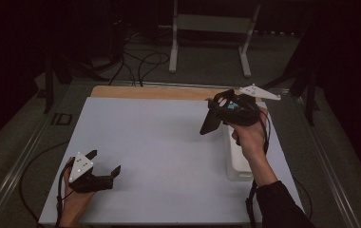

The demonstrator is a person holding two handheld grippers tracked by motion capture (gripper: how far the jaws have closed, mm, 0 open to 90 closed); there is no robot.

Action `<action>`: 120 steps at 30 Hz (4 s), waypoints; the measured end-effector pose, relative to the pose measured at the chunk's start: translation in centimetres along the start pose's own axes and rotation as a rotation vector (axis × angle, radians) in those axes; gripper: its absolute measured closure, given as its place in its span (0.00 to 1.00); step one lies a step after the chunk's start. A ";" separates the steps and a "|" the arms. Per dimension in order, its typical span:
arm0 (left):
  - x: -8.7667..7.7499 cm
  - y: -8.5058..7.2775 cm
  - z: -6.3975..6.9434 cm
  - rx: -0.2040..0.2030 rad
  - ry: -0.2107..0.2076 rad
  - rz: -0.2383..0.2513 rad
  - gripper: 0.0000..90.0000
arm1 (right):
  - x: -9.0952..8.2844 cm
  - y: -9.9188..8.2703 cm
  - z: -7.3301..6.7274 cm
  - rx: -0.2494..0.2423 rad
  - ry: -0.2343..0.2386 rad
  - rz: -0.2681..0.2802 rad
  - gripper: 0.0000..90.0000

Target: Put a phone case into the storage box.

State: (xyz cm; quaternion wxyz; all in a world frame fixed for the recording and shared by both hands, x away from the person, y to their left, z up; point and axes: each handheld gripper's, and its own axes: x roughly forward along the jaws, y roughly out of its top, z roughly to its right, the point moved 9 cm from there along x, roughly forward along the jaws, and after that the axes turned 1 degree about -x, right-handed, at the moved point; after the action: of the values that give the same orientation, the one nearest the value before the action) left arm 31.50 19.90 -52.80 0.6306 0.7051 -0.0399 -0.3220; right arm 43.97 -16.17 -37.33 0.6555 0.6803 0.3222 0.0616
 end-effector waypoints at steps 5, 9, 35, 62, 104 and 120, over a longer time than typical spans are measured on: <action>0.0 0.0 0.0 -0.001 0.000 0.000 0.00 | 0.4 0.3 0.6 0.001 -0.018 -0.006 0.16; 0.0 0.0 0.0 0.000 0.000 0.000 0.00 | 0.6 0.4 1.0 -0.004 -0.031 -0.012 0.16; 0.0 0.0 0.0 0.003 0.002 0.004 0.00 | 2.1 1.2 3.7 0.025 -0.113 -0.017 0.16; 0.1 0.0 0.1 0.004 0.002 0.002 0.00 | 1.9 1.8 7.4 0.050 -0.220 -0.007 0.16; 0.0 0.0 -0.1 -0.002 0.012 0.002 0.00 | 2.2 0.5 12.0 -0.002 -0.387 -0.081 0.16; 0.0 -0.1 -0.1 -0.002 0.017 -0.001 0.00 | 3.3 -1.2 12.9 0.015 -0.408 -0.128 0.16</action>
State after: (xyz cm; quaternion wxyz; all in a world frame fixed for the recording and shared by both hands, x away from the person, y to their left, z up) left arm 31.52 20.04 -52.85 0.6316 0.7070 -0.0338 -0.3165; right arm 52.61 -25.54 -41.28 0.7048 0.6615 0.2256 -0.1216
